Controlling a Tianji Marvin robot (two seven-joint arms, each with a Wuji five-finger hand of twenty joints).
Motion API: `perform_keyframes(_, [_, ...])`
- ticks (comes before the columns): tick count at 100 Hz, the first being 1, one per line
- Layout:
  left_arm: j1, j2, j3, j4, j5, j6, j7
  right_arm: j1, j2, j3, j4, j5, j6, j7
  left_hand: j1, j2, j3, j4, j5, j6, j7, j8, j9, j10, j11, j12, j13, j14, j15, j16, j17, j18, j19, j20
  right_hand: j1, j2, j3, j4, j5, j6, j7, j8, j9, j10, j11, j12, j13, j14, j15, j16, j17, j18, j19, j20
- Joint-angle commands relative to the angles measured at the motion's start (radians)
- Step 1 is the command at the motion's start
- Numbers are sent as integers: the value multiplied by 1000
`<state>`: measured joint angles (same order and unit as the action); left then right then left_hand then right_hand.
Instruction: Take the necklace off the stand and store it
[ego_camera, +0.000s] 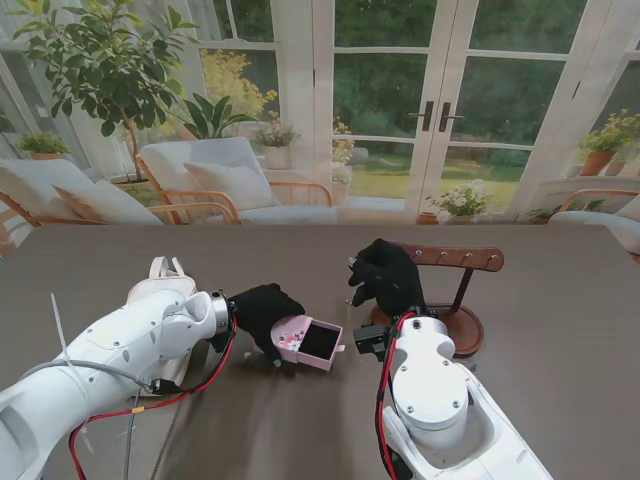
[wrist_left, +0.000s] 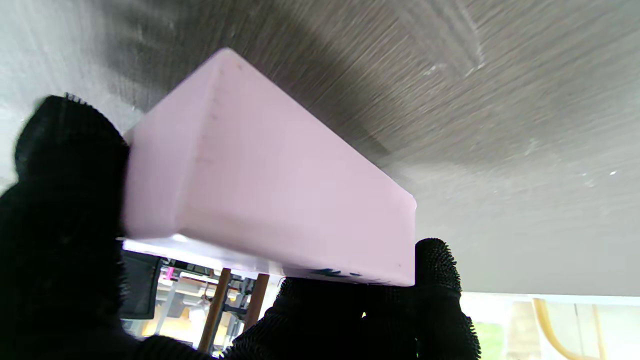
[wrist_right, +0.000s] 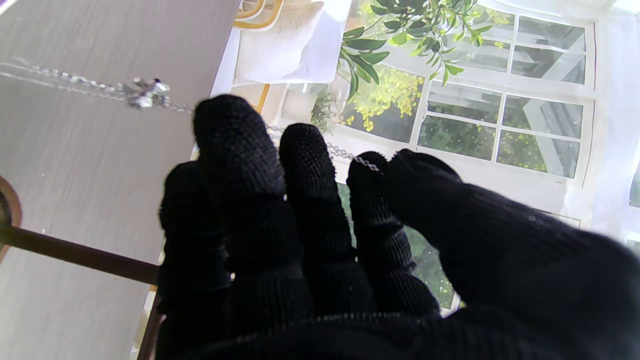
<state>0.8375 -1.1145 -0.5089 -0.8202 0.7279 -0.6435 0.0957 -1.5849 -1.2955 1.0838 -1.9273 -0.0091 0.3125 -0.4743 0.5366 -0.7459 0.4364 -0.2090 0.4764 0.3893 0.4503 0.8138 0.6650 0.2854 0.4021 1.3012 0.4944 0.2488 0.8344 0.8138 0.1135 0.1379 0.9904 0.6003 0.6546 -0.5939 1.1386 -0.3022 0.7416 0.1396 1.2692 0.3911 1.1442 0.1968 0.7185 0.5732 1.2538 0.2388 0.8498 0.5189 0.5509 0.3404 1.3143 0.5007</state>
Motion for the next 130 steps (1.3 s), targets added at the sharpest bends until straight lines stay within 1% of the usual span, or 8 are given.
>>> perform_keyframes(1, [6,6,-12,-33,9,3,-24,0,-8,-9,-15,-5,4,18,330,157,371,19,146,-211,906,40,158,-125,169,117,47,18,34,19,9,-12,47,22,26,1,86,-20,-2,-11,0,9,25,17,10,17,43,-3,18,-1,195,13,55,-13])
perform_keyframes(11, [25,17,-45,-79,15,9,-56,2,-8,-16,-20,-7,9,19,320,148,383,16,152,-215,906,39,169,-128,172,118,60,20,38,21,17,-1,56,28,26,2,86,-20,-2,-11,0,9,25,16,10,17,42,-6,18,-1,195,13,55,-13])
perform_keyframes(31, [54,31,-97,-144,23,14,-97,5,-9,-28,-27,-8,13,23,307,130,411,10,164,-220,907,38,190,-132,174,122,83,21,46,27,33,11,75,44,26,1,87,-20,-2,-11,0,9,24,15,10,17,43,-6,18,-1,195,13,55,-13])
perform_keyframes(54, [89,37,-156,-201,27,18,-117,10,-10,-36,-26,-10,18,24,297,110,432,5,178,-223,906,35,213,-135,180,127,109,27,61,34,53,27,101,61,25,2,86,-20,-2,-11,0,9,25,15,10,17,43,-5,17,-1,195,13,55,-13])
perform_keyframes(76, [112,40,-193,-238,22,18,-130,15,-10,-43,-24,-12,25,29,285,91,457,2,193,-224,906,32,232,-138,182,129,129,28,71,37,67,38,117,73,24,1,86,-20,-2,-11,0,9,24,16,9,17,43,-5,17,-1,196,8,55,-13])
perform_keyframes(87, [124,40,-212,-259,0,19,-152,21,-9,-48,-16,-15,26,34,282,85,465,1,196,-225,905,31,237,-136,182,129,134,30,72,38,70,42,121,77,25,2,86,-20,-2,-13,-1,9,24,15,9,17,43,-5,16,-1,196,8,55,-13])
perform_keyframes(108, [148,44,-249,-304,-13,18,-175,33,-11,-53,9,-12,31,40,280,79,475,-1,200,-223,905,31,241,-136,181,131,137,30,73,38,71,44,124,80,24,2,86,-20,-2,-15,-2,10,23,14,9,17,43,-5,14,-2,196,8,55,-13])
perform_keyframes(130, [171,49,-283,-345,-8,19,-192,44,-10,-53,35,-11,39,49,277,77,480,-3,201,-222,905,32,246,-136,182,135,143,32,75,40,75,48,127,84,21,2,85,-20,-2,-18,-3,11,23,14,9,17,42,-5,10,-3,193,7,53,-13])
